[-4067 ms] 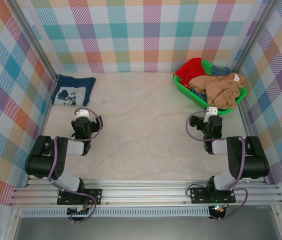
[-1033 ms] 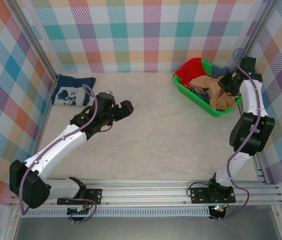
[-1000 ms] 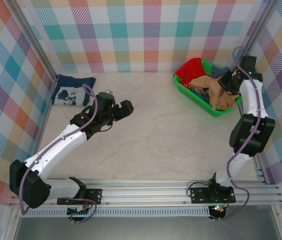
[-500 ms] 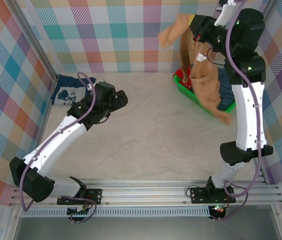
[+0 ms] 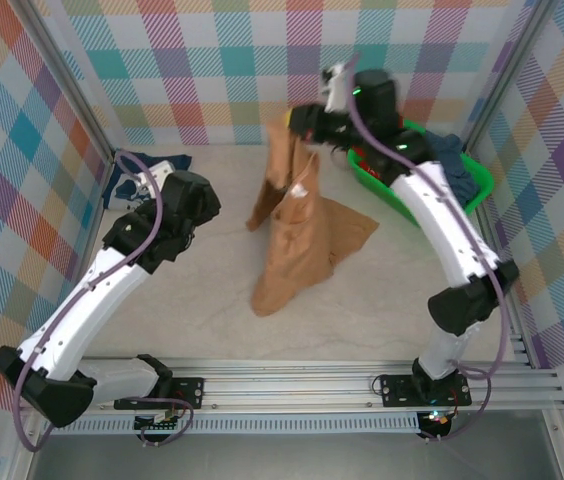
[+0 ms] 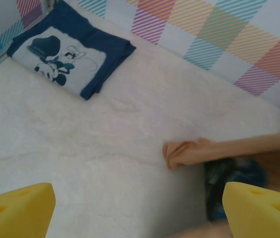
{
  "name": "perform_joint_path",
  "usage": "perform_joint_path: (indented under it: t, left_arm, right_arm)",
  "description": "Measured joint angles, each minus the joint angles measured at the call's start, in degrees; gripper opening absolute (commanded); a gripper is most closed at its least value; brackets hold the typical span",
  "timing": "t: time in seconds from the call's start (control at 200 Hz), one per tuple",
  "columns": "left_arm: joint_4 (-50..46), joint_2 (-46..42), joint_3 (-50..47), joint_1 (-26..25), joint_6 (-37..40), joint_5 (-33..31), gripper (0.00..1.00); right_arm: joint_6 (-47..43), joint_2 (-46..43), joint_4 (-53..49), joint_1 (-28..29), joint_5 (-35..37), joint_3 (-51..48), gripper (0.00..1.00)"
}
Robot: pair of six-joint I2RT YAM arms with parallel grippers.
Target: Fold and stack the t-shirts
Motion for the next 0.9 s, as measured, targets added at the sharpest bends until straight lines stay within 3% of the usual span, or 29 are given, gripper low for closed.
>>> perform_joint_path:
  t: [0.14, 0.23, 0.3, 0.4, 0.505, 0.695, 0.785, 0.9]
  left_arm:
    - [-2.08, -3.26, -6.27, 0.00, -2.49, 1.49, 0.79]
    - [-2.47, -4.57, -9.97, 0.07, -3.54, 4.70, 0.78]
    - [-2.40, -4.94, -12.37, 0.11, -4.11, 8.39, 0.75]
    - [-1.88, -4.87, -16.24, 0.11, -5.46, 13.84, 0.68]
    - [-0.66, -4.81, -22.03, 0.11, -7.10, 19.67, 0.66]
    - [6.62, 0.31, -31.98, 0.11, -10.23, 31.47, 0.59]
    - [11.23, 6.16, -34.18, 0.02, -11.28, 35.87, 0.59]
    - [16.02, 13.64, -34.25, -0.22, -11.39, 39.36, 0.55]
  right_arm:
    - [1.53, 17.66, -3.98, 4.59, -4.74, 6.86, 0.37]
    - [1.33, 24.44, -7.48, 6.38, -5.73, 9.55, 0.52]
    - [1.07, 24.63, -8.74, 7.50, -5.44, 7.28, 0.57]
    - [0.98, 19.56, -7.91, 7.26, -3.45, 1.03, 0.57]
    - [1.14, 7.93, -4.17, 4.39, 0.26, -11.06, 0.56]
    - [3.50, -14.32, 2.64, -9.51, 5.99, -35.58, 0.49]
    - [3.76, -17.35, 3.21, -15.91, 7.91, -43.78, 0.46]
    - [2.91, -16.57, 2.51, -17.79, 9.25, -51.01, 0.44]
